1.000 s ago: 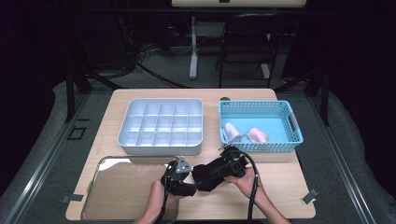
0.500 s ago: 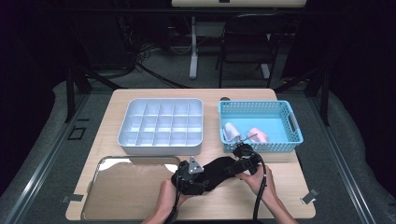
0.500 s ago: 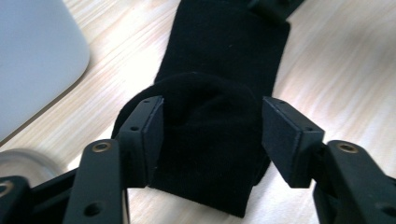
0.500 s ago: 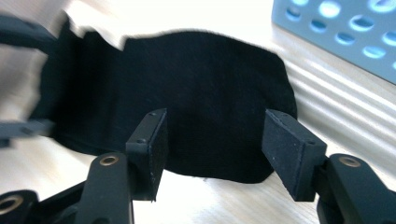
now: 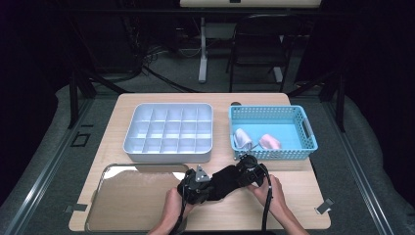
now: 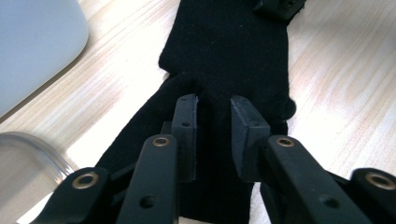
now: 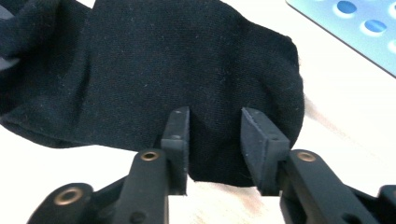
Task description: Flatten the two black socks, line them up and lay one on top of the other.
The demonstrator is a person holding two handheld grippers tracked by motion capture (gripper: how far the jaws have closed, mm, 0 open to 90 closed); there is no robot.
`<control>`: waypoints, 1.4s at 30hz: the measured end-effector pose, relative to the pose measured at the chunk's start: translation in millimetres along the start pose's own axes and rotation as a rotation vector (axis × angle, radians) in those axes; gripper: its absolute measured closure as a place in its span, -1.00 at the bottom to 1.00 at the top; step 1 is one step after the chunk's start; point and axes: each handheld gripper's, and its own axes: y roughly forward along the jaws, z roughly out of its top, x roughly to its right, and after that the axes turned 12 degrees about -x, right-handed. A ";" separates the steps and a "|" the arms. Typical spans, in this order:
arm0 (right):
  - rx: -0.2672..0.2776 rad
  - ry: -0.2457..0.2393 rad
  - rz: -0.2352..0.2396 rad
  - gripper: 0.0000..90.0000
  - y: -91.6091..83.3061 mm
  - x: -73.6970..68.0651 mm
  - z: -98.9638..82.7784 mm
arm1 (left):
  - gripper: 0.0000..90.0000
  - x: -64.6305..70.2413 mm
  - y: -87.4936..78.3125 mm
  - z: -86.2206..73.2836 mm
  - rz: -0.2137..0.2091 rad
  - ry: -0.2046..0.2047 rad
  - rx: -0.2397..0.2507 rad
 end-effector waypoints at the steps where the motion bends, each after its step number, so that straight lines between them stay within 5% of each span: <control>1: 0.005 0.003 0.012 0.50 0.2 0.2 0.0 | 0.69 -0.3 -0.4 -0.2 0.001 -0.001 0.002; 2: 0.052 0.036 0.031 0.54 3.4 -1.8 -1.1 | 0.70 -1.1 -1.8 -0.8 0.002 -0.003 0.008; 5: -0.026 -0.025 0.010 0.64 -2.8 3.5 -0.3 | 0.73 -2.6 -5.1 -1.9 0.001 -0.010 0.025; 11: 0.018 0.015 0.062 0.79 -4.8 7.9 -3.4 | 0.73 -6.5 -15.3 -5.4 0.005 -0.028 0.070; 23: 0.018 0.036 0.038 0.84 -8.3 10.9 -10.1 | 0.72 -13.9 -26.8 -10.0 -0.001 -0.048 0.118; 25: -0.017 0.019 0.017 0.84 -11.0 14.4 -12.4 | 0.71 -14.1 -27.4 -10.6 0.002 -0.050 0.132; 42: -0.028 0.091 -0.020 0.83 -15.7 32.1 -28.6 | 0.66 -17.3 -24.7 -12.1 -0.002 -0.056 0.116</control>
